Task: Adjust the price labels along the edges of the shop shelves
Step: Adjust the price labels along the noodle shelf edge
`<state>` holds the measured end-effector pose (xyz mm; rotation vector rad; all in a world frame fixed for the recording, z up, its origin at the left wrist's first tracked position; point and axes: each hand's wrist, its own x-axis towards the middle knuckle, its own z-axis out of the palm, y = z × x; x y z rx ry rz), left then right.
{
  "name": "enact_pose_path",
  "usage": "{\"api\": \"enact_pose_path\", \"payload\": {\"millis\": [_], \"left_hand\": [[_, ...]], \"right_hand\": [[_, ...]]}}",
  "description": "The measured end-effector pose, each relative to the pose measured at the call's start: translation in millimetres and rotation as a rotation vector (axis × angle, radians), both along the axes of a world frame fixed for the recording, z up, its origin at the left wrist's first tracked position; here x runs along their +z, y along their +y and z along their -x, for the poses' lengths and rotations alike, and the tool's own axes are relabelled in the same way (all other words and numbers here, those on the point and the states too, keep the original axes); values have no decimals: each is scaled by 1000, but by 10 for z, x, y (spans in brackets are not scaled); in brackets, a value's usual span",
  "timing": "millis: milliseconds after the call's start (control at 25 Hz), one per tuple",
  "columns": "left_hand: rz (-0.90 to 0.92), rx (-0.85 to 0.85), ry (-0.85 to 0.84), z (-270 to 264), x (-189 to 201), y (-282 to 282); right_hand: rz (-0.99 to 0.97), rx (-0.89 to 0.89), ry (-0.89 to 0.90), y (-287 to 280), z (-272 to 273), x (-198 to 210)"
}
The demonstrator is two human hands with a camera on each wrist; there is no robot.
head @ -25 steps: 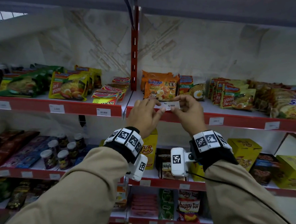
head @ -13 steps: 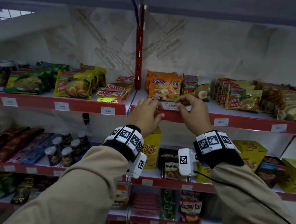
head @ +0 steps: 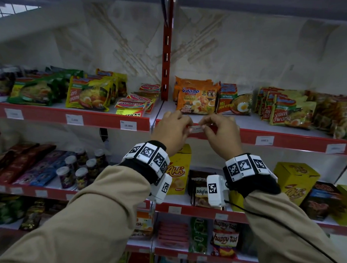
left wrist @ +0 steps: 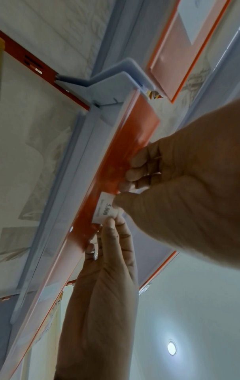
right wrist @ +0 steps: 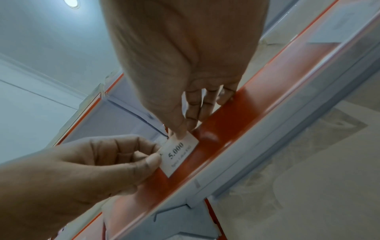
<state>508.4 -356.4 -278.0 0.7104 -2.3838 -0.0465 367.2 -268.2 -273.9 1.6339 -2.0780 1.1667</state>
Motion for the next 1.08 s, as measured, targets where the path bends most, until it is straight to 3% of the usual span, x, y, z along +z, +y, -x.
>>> {"api": "enact_pose_path", "payload": {"millis": [320,480,1080], "left_hand": [[26,6,-8,30,-7,-34],[-2,9,33,17,-14,-23],[87,10,-79,-4,13,-53]], "right_hand": [[-162,27,232,74,107,37],[-209,11,270,71,112,61],[-199,-67,291,102,83,-17]]}}
